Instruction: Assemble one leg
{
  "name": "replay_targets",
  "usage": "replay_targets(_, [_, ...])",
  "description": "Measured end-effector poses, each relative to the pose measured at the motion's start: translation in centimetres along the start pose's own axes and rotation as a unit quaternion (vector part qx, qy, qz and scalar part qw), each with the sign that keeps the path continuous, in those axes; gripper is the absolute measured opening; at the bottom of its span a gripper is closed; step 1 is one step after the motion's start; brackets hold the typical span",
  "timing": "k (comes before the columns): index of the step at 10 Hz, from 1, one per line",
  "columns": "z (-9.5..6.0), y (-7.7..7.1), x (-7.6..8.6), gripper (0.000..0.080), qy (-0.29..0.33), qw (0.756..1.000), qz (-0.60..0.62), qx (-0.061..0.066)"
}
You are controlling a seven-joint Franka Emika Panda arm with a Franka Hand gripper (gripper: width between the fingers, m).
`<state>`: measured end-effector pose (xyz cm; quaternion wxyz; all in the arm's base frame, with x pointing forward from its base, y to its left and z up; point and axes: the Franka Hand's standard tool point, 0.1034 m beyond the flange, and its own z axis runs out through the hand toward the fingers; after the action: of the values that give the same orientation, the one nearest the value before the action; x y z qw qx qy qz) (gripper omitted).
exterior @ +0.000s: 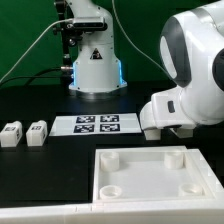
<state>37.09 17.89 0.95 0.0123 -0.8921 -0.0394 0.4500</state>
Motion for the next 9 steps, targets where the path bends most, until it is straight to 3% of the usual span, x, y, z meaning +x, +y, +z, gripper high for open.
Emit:
replay_targets(1, [0.0, 0.0, 0.0, 0.0289, 0.000, 1.000, 0.000, 0.000])
replay_targets(7, [-0.3, 0.1, 0.0, 0.0290, 0.001, 1.000, -0.003, 0.000])
replay_targets(9, [-4.1, 0.6, 0.0, 0.0290, 0.029, 0.999, -0.027, 0.005])
